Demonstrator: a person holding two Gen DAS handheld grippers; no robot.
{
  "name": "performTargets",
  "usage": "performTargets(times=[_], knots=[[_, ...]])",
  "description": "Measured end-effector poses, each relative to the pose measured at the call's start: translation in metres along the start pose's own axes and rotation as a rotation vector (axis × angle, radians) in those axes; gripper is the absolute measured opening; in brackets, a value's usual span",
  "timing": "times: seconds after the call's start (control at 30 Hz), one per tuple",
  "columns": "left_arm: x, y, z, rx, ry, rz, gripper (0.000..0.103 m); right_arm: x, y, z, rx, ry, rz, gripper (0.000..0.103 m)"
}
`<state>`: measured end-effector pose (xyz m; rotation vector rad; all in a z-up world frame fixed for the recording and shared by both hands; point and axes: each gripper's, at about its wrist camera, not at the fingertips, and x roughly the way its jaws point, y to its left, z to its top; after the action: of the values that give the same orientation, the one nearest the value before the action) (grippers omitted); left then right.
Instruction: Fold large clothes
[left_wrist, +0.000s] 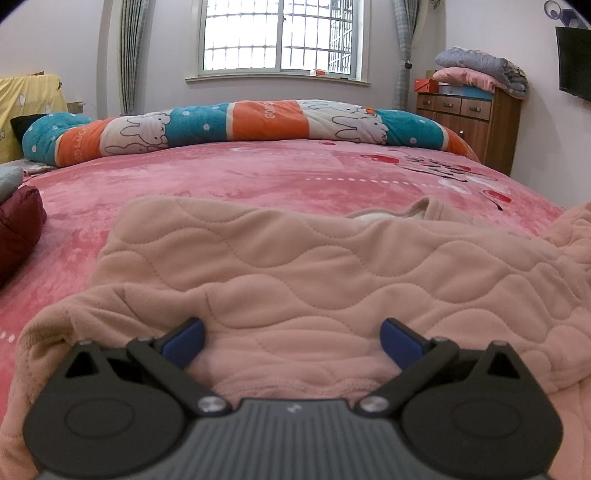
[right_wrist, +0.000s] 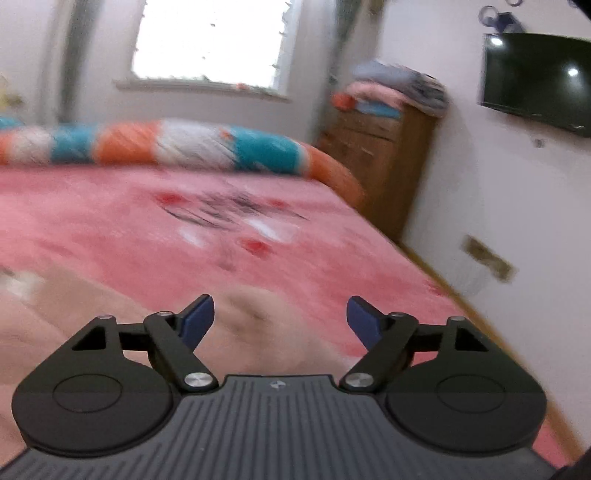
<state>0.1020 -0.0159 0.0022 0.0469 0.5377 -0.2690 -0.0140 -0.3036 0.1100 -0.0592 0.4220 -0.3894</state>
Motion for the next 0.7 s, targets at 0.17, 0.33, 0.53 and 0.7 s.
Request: performTargets(times=[0.17, 0.33, 0.53, 0.7], knots=[[0.001, 0.001, 0.000, 0.001, 0.000, 0.001, 0.101, 0.012, 0.061, 0.007, 0.082, -0.009, 0.272, 0.097], [0.001, 0.001, 0.000, 0.001, -0.002, 0.001, 0.102, 0.064, 0.125, -0.002, 0.107, 0.095, 0.400, 0.043], [0.001, 0.002, 0.001, 0.001, -0.003, 0.000, 0.102, 0.122, 0.165, -0.022, 0.131, 0.257, 0.414, 0.036], [0.001, 0.002, 0.000, 0.000, -0.004, 0.001, 0.102, 0.131, 0.187, -0.031, 0.110, 0.272, 0.367, 0.036]])
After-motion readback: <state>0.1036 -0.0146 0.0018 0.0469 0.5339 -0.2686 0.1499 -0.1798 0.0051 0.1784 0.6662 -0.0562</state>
